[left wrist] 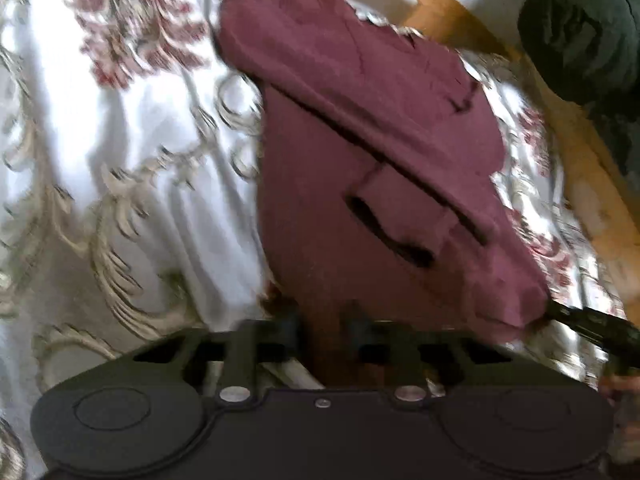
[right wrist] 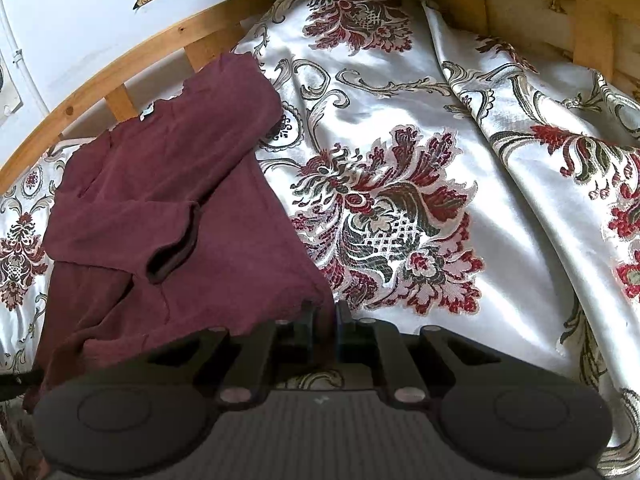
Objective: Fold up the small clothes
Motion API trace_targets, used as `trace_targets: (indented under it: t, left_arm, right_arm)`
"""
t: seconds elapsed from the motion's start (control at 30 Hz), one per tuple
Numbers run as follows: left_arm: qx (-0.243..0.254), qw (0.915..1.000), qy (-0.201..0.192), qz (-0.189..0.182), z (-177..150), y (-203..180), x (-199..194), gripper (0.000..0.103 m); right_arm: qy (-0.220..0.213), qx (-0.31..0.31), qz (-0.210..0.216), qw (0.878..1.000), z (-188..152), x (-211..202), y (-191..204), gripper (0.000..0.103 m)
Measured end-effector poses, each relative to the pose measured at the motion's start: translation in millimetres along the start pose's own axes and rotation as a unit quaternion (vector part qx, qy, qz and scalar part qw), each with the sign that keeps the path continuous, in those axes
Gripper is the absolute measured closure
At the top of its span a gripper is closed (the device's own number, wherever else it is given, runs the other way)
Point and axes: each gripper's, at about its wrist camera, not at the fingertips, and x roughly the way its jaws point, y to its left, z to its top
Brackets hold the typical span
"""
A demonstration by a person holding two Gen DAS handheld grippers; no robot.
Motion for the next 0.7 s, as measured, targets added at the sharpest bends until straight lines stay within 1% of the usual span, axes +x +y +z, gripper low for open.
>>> trace_targets:
  t: [0.03,0.07,0.13,0.2,0.27,0.33,0.4,0.53,0.6,0.67,0.7]
  left_arm:
    - [-0.01,0.9999,0.005,-0.005,0,1,-1,0.098]
    - [-0.013,0.9999,0.002,0.0,1,0,-3,0.099]
    - [-0.006,0.9996,-0.018,0.02,5,-3,-15,0.099]
    - [-0.01,0.9987,-0.039,0.032,12,-2,-32,0.099]
    - [-0.012,0.9979,-0.045,0.044,20,1,-48,0.1]
    - [-0.002,0.9976,-0.035,0.06,25,6,-57,0.1]
    - [-0.004,0.9973,-0.02,0.07,25,12,-59,0.099]
    - [-0.043,0.9966,0.02,0.068,20,24,-43,0.099]
    - [-0.055,0.9961,0.036,0.058,17,27,-38,0.099]
    - [-0.045,0.996,0.039,0.066,16,28,-36,0.093]
    - [-0.035,0.9961,0.037,0.072,15,26,-36,0.091]
  right_arm:
    - [-0.007,-0.001,0.0,1.0,0,-2,0,0.092]
    - [-0.021,-0.005,-0.001,1.0,1,-6,2,0.093]
    - [-0.048,-0.024,-0.006,0.999,2,-16,7,0.093]
    - [-0.071,-0.05,-0.009,0.996,3,-27,16,0.094]
    - [-0.077,-0.073,-0.009,0.994,2,-35,23,0.094]
    - [-0.067,-0.078,-0.007,0.995,2,-37,24,0.094]
    - [-0.049,-0.066,0.0,0.997,2,-37,20,0.094]
    - [-0.024,-0.024,0.013,0.999,1,-31,6,0.094]
    - [-0.004,-0.019,0.017,1.0,-1,-26,2,0.094]
    - [0.019,-0.018,0.014,1.0,-3,-18,1,0.092]
    - [0.022,-0.021,0.01,0.999,-5,-17,2,0.089]
